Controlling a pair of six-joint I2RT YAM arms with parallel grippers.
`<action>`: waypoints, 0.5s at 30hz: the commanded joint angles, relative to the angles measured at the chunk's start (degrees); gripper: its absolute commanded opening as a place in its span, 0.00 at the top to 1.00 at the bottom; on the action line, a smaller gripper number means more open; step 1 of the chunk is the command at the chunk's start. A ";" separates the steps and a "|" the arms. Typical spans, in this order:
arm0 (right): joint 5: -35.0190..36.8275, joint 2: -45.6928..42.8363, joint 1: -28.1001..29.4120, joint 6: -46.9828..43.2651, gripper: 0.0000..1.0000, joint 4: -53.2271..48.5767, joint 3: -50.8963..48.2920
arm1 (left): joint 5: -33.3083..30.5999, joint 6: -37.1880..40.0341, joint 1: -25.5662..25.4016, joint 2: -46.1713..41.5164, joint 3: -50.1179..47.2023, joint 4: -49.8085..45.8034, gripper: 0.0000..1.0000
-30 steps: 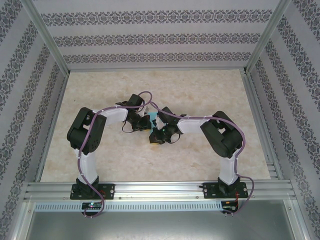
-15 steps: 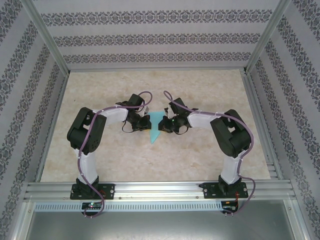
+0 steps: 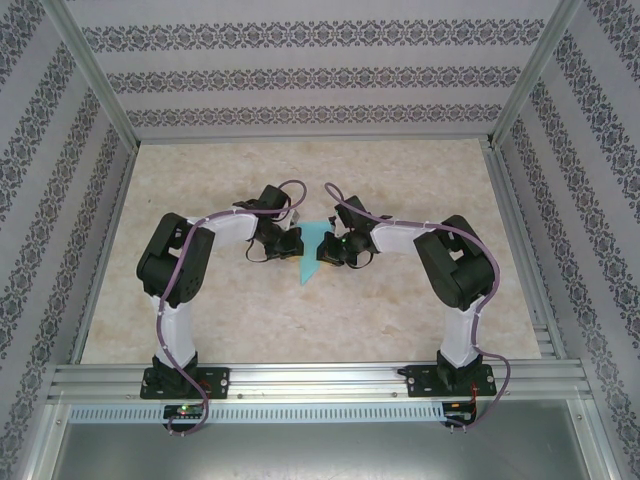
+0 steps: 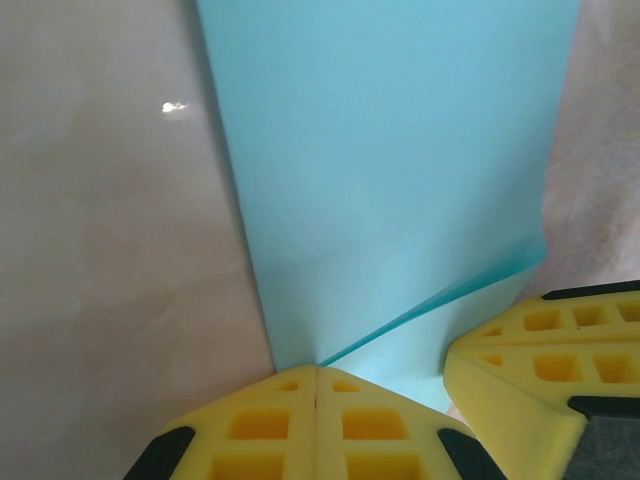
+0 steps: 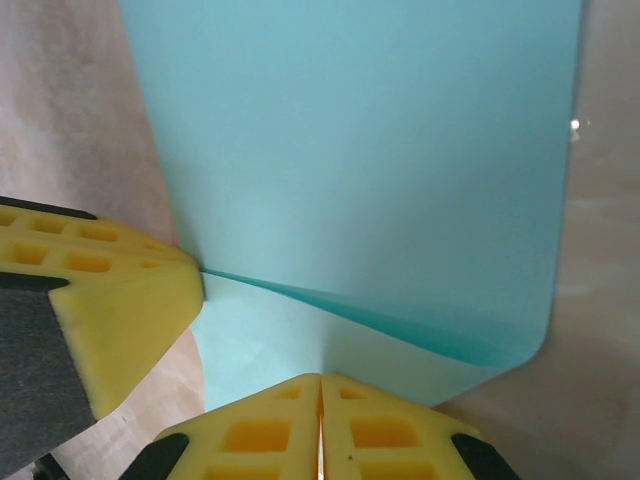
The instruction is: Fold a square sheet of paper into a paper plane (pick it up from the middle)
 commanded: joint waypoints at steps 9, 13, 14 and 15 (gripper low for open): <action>3.87 0.38 -0.48 5.02 0.91 0.13 -2.04 | -5.56 -5.88 -0.40 -6.42 -1.19 2.18 0.58; 4.26 0.13 -0.46 5.65 0.91 -0.01 -2.16 | -5.00 -9.27 -1.09 -12.46 -7.20 6.80 0.55; 4.30 0.12 -0.50 5.73 0.91 -0.22 -2.16 | -4.03 -10.26 -1.38 -13.78 -8.77 8.30 0.57; 4.30 0.12 -0.46 5.74 0.91 -0.31 -2.14 | -2.64 -11.17 -1.76 -14.83 -10.31 10.20 0.58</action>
